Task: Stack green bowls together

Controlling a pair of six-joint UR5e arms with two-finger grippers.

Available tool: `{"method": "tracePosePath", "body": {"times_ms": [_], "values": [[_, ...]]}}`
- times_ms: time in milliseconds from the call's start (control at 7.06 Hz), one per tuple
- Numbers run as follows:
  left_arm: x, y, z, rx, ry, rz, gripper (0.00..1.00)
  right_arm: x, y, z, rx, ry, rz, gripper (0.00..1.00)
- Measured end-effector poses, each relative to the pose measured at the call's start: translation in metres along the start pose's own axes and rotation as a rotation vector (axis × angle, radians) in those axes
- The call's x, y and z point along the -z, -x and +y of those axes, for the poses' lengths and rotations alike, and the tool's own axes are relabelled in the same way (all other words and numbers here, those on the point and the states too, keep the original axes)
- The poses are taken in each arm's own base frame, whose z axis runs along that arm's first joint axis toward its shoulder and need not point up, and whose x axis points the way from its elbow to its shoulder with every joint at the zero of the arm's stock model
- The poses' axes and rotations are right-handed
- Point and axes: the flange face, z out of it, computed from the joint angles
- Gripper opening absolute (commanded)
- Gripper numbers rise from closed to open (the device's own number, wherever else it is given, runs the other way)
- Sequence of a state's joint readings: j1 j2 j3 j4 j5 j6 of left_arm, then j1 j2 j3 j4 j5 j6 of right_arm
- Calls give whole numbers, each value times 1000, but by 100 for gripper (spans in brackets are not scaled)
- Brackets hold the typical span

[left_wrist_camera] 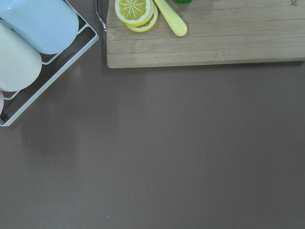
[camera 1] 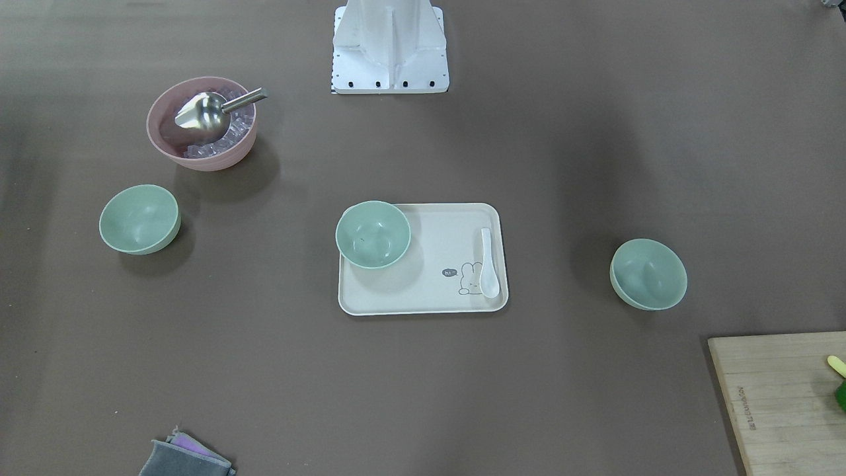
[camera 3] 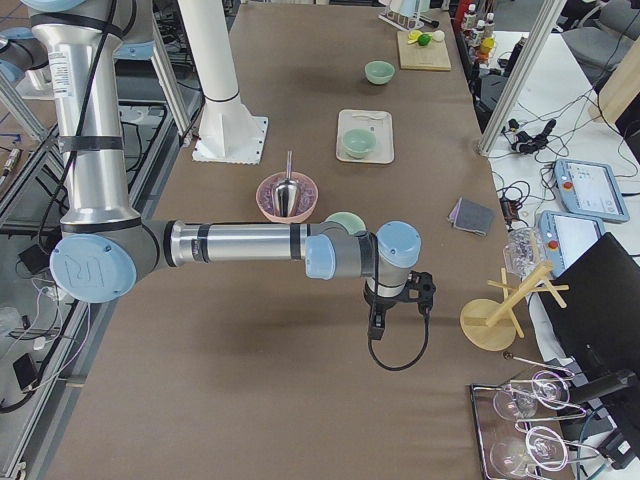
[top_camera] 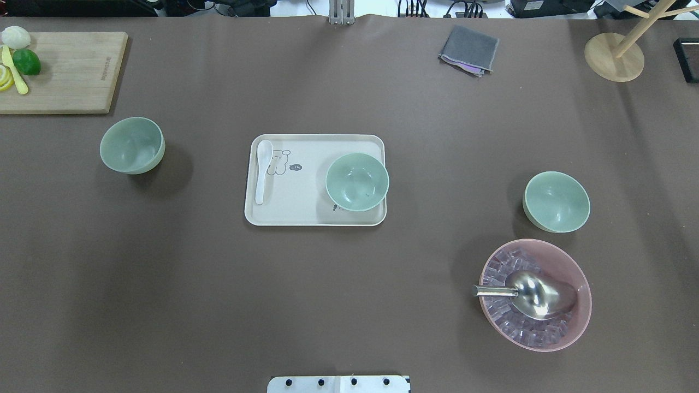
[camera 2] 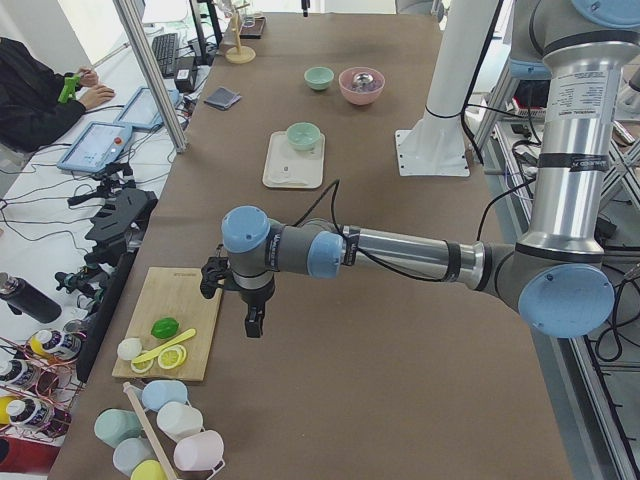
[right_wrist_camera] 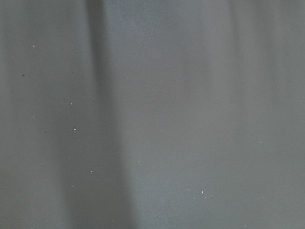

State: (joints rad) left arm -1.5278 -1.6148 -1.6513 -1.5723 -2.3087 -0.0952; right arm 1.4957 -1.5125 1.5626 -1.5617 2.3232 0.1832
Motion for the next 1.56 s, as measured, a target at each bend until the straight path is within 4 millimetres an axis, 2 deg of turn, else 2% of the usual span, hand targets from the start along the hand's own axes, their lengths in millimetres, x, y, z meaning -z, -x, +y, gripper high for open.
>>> {"method": "tracePosePath", "body": {"times_ms": [1558], "values": [[7,-7,-4,-21,-14,2,99,6,9,-6,23,-23,-2,100]]}}
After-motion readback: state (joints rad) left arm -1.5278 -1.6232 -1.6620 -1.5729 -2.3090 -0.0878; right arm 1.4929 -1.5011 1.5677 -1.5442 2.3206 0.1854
